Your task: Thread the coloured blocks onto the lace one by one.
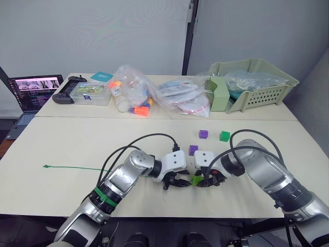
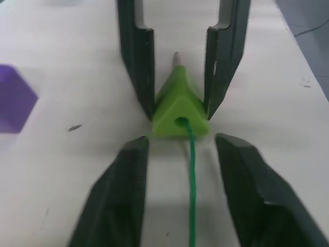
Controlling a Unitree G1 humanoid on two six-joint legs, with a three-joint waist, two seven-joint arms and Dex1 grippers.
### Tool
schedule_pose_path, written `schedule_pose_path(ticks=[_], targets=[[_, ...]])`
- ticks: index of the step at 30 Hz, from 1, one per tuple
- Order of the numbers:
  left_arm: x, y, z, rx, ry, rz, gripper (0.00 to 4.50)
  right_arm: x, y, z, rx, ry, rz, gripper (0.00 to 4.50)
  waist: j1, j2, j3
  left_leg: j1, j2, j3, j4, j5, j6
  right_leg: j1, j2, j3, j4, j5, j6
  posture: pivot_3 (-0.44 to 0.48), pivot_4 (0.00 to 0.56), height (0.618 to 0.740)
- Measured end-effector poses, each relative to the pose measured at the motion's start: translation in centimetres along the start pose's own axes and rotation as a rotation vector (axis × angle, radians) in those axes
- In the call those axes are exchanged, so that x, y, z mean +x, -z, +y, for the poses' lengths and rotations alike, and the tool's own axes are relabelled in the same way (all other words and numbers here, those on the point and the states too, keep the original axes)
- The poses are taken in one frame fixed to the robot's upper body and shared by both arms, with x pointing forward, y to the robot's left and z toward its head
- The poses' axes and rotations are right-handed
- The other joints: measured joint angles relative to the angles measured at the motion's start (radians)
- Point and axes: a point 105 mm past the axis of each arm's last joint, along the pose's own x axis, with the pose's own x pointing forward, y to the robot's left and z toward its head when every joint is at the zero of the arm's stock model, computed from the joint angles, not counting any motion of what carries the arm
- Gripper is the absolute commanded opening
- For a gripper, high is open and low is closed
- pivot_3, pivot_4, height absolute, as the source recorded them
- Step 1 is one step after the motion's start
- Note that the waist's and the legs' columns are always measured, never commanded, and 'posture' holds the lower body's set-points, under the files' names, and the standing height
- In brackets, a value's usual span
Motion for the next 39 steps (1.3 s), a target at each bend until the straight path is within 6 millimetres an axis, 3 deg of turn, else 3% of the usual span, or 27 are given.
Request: schedule_pose_path(ticks=[1,3,7,13,16,25,28,35,39], targets=[[-0.2,0.3,-0.2,-0.009,0.006,0.006,3.89,0.0,0.0,0.0,0.007,0.003,-0.003,2.39,0.000,0.000,0.000,0.000,0.000,0.000,0.000,0.000,0.000,0.000,0.000,0.000,0.000,0.000,0.000,0.000,0.150,0.740],[-0.7,0.9,-0.5,-0.020,0.013,0.018,4.47,0.1,0.0,0.2,0.023,-0.004,-0.020,2.98,0.001,0.000,0.000,0.000,0.000,0.000,0.000,0.000,0.000,0.000,0.000,0.000,0.000,0.000,0.000,0.000,0.150,0.740],[-1.0,1.0,-0.8,-0.009,0.018,0.016,4.50,-0.5,0.4,0.9,0.065,-0.011,-0.045,4.39,0.007,0.000,0.000,-0.001,-0.001,0.000,0.001,0.000,0.000,0.000,-0.001,0.000,0.000,0.000,0.000,0.000,0.150,0.740],[0.1,-0.8,-0.6,0.057,0.012,-0.071,4.50,-4.4,1.1,0.6,0.133,0.054,-0.126,4.46,0.021,0.000,0.000,-0.003,-0.001,0.001,0.002,0.000,0.000,0.000,-0.001,0.000,-0.002,0.000,0.001,0.000,0.150,0.740],[0.9,-1.4,-0.2,0.085,0.010,-0.093,4.50,-5.9,2.3,0.8,0.168,0.087,-0.137,4.46,0.025,0.000,0.000,-0.003,-0.001,0.002,0.001,0.000,0.000,0.000,-0.001,-0.001,-0.003,0.000,0.001,0.000,0.150,0.740],[4.4,-2.1,0.3,0.107,0.027,-0.087,4.50,-6.4,4.3,1.8,0.246,0.135,-0.122,4.46,0.021,0.000,0.000,-0.003,-0.001,0.002,0.001,0.000,0.000,0.000,0.000,0.000,-0.003,0.000,0.001,0.000,0.150,0.740],[4.8,-1.3,0.3,0.114,0.029,-0.037,3.73,-6.2,4.7,2.3,0.258,0.133,-0.115,4.50,0.020,0.000,0.000,-0.003,-0.001,0.002,0.001,0.000,0.000,0.000,-0.001,0.000,-0.003,0.000,0.001,0.000,0.150,0.740],[4.7,-1.1,0.1,0.099,0.037,0.004,1.41,-6.0,4.6,2.3,0.242,0.158,-0.112,4.50,0.020,0.000,0.000,-0.003,-0.001,0.002,0.001,0.000,0.000,0.000,-0.001,0.000,-0.003,0.000,0.001,0.000,0.150,0.740],[4.6,-1.1,0.0,0.089,0.030,0.011,1.33,-4.6,4.0,2.2,0.196,0.151,-0.147,4.50,0.016,0.000,0.000,-0.003,-0.001,0.002,0.001,0.000,0.000,0.000,0.000,0.000,-0.003,0.000,0.001,0.000,0.150,0.740]])
